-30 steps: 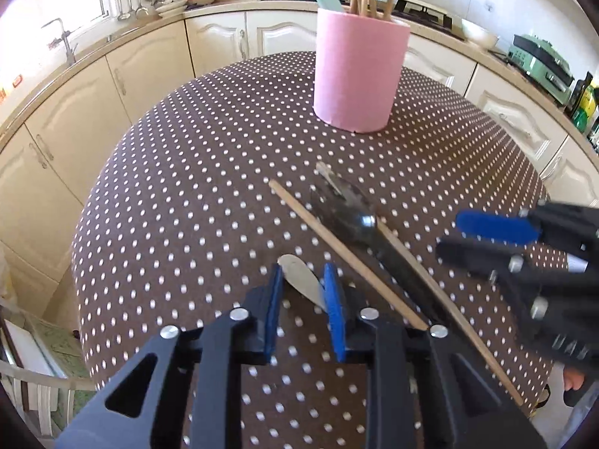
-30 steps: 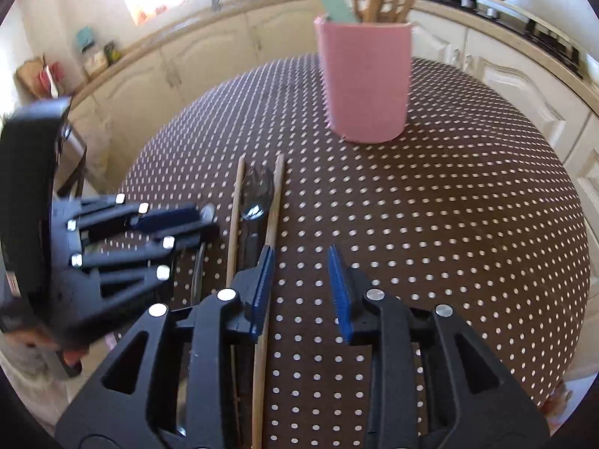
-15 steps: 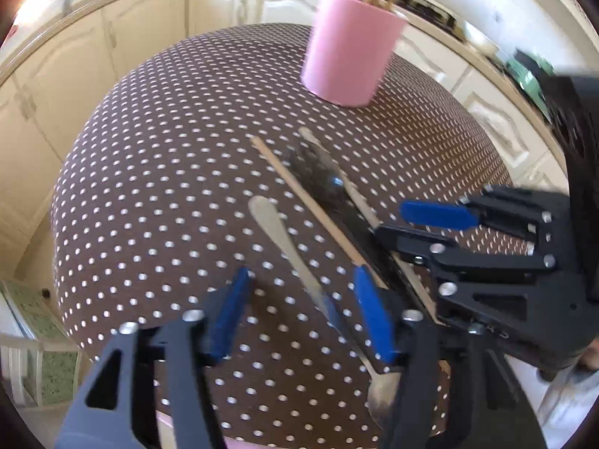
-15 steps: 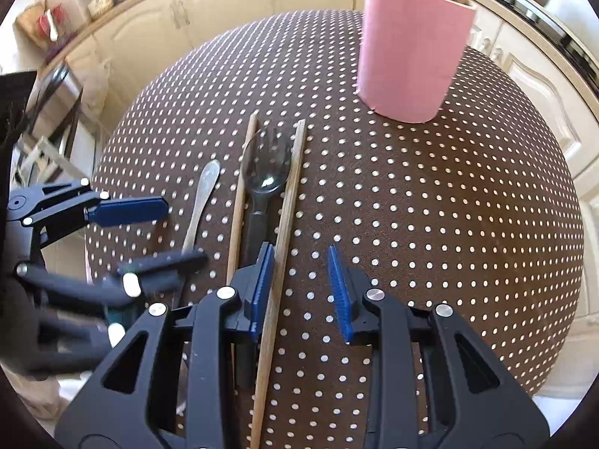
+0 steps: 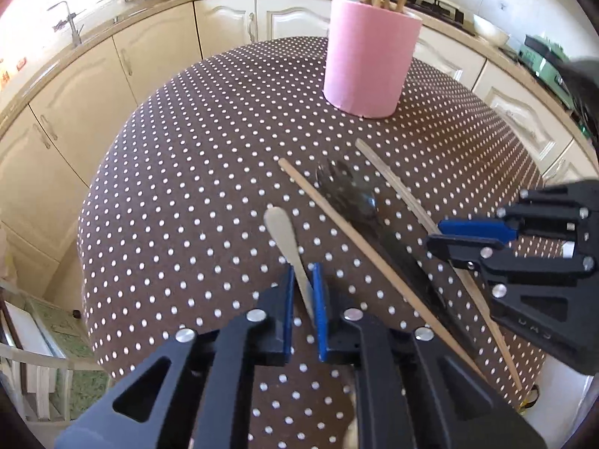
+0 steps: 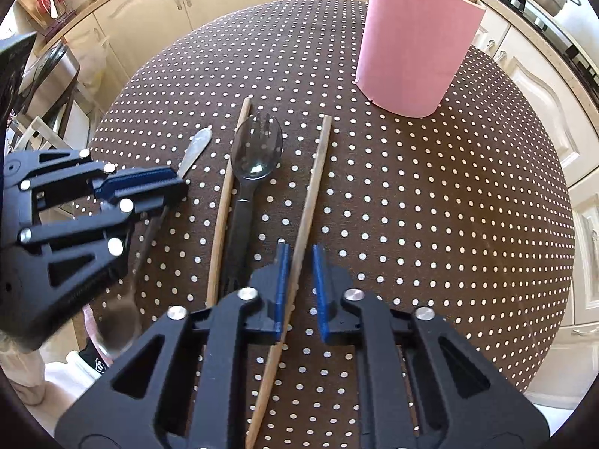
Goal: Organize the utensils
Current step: 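Grasp the metal spoon with the left tool while the right tool grasps a chopstick, then carry the spoon and the chopstick up over the pink cup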
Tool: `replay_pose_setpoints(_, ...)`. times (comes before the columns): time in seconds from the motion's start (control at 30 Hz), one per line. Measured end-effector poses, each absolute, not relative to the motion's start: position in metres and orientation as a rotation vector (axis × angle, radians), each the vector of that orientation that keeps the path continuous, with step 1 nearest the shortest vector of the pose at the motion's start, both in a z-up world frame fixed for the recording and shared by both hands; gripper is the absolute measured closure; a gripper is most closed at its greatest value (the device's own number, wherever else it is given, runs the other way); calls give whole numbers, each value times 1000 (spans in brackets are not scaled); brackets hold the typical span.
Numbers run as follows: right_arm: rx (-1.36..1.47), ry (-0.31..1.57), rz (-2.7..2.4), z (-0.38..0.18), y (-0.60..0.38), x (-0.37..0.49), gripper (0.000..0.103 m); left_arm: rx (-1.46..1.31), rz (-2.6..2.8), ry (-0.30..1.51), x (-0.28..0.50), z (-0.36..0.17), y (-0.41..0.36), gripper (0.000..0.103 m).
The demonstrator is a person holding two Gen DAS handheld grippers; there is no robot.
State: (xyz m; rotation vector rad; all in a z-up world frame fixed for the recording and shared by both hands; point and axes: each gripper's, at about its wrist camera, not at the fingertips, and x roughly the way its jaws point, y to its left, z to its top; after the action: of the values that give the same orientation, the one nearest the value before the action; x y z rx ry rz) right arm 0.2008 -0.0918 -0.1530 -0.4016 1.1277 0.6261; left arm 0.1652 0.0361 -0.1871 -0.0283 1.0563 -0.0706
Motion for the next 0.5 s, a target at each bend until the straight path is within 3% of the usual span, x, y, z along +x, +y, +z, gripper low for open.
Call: replay_pose_setpoints(0.5, -261, 999, 640, -137, -135, 194, 98, -175, -155, 891, 152, -158, 71, 98)
